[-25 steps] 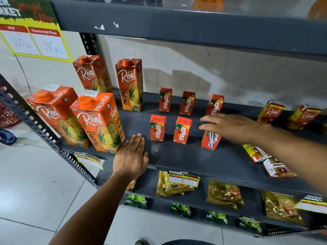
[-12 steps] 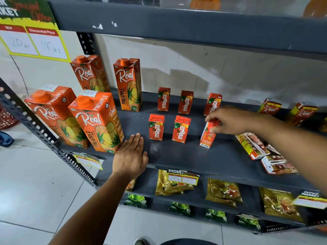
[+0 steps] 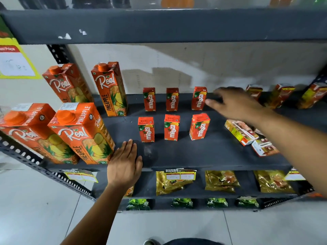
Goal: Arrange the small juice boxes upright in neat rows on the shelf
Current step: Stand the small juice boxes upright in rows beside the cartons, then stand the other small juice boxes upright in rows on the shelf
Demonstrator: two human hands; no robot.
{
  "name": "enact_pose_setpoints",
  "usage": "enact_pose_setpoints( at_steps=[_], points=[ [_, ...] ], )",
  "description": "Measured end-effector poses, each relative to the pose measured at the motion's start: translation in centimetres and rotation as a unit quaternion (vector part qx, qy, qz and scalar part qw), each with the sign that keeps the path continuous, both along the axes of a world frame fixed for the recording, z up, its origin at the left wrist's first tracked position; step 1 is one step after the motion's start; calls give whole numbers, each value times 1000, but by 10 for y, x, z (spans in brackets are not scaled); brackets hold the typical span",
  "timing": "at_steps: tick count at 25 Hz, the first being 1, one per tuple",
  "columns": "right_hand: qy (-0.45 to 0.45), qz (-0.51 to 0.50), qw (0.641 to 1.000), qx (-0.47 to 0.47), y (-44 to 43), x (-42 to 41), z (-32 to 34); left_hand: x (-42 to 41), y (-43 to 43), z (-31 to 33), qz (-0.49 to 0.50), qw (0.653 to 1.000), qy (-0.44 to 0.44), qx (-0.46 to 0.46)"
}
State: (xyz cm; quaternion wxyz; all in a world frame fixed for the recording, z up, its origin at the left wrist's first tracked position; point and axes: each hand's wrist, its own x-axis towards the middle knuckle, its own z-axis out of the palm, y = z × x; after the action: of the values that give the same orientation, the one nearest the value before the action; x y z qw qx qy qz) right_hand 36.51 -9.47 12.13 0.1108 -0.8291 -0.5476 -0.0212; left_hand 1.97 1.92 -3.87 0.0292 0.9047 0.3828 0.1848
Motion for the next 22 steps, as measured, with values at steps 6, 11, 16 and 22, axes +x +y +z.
enact_pose_setpoints(
  at_steps=[6, 11, 16, 22],
  points=[
    [102, -141, 984, 38, -81, 79, -2, 57, -52, 18, -166, 968, -190, 19],
    [129, -85, 984, -89, -135, 129, -4, 170, -138, 26, -263, 954, -140, 3],
    [45, 64, 979, -187, -163, 148, -35, 247, -166, 9, -83, 996, 5, -12],
    [56, 114, 971, -203, -172, 158, -64, 255, -163, 1, -26, 993, 111, -35]
  ],
)
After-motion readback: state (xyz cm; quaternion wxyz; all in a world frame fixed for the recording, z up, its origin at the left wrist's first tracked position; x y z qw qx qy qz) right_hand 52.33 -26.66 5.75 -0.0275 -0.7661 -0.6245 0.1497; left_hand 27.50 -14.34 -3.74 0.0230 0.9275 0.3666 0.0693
